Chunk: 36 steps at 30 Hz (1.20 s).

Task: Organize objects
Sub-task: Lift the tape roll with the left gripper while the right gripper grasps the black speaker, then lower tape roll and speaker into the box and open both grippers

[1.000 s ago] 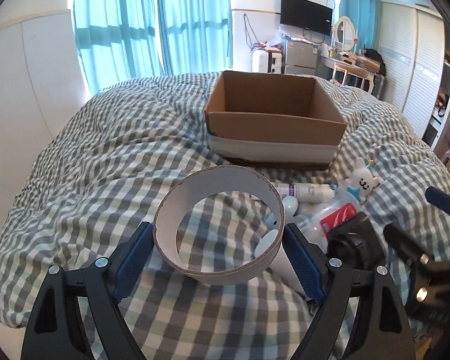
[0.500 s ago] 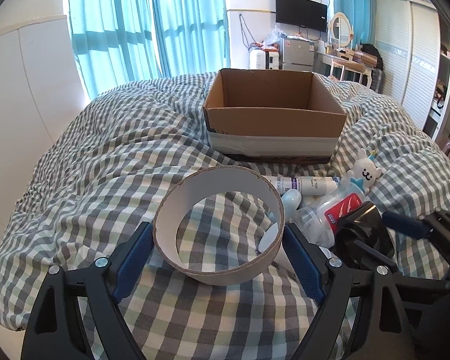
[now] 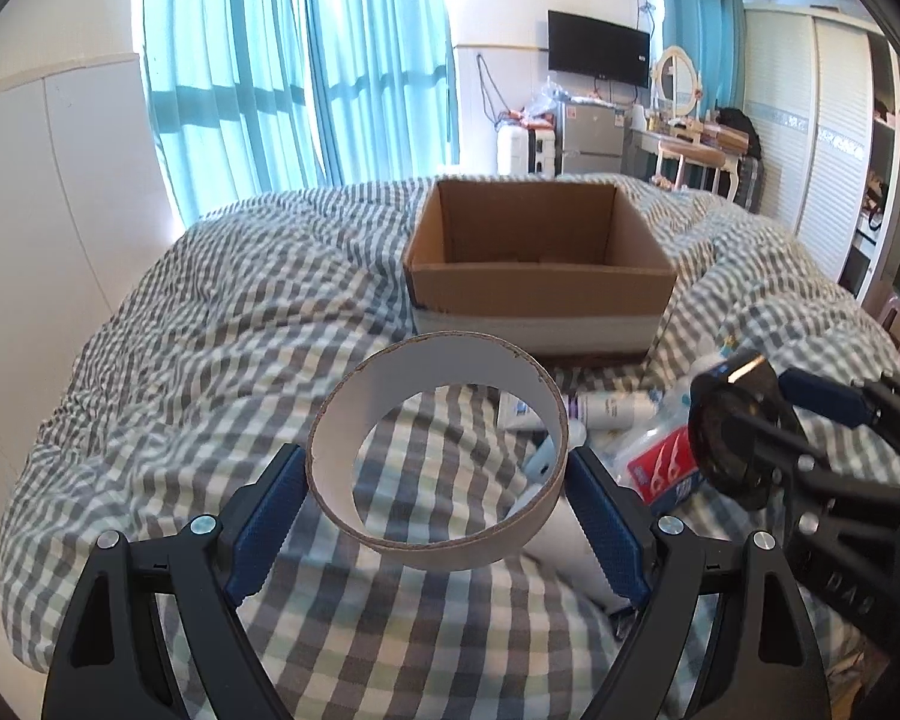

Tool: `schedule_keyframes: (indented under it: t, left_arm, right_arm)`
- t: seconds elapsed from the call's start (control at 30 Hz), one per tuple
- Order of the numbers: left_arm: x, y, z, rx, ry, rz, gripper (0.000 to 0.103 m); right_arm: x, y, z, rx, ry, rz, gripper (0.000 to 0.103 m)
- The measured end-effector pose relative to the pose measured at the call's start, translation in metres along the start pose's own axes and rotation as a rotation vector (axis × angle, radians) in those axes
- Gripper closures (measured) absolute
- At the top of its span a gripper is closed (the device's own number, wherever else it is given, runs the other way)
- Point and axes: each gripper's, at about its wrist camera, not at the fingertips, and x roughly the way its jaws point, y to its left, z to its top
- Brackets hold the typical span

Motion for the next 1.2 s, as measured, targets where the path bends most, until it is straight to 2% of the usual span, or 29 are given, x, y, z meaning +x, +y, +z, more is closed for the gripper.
schedule_keyframes:
  t: [0.3, 0.63, 0.9, 1.2]
  left_arm:
    - [0.004, -0.001, 0.054, 0.012, -0.066, -0.004, 0.015]
    - [0.056, 0.002, 0.142, 0.073, -0.062, -0.058, 0.015]
    - [0.125, -0.002, 0.183, 0.129, -0.023, -0.112, 0.015]
    - [0.211, -0.021, 0.189, 0.188, 0.067, -0.166, 0.015]
  right_arm:
    - [0.004, -0.026, 0.058, 0.003, -0.053, 0.016, 0.055]
    - [0.034, -0.073, 0.145, -0.01, -0.08, 0.045, 0.055]
    - [0.096, -0.101, 0.197, -0.013, -0.037, 0.112, 0.055]
    - [0.189, -0.106, 0.204, -0.032, 0.058, 0.157, 0.055]
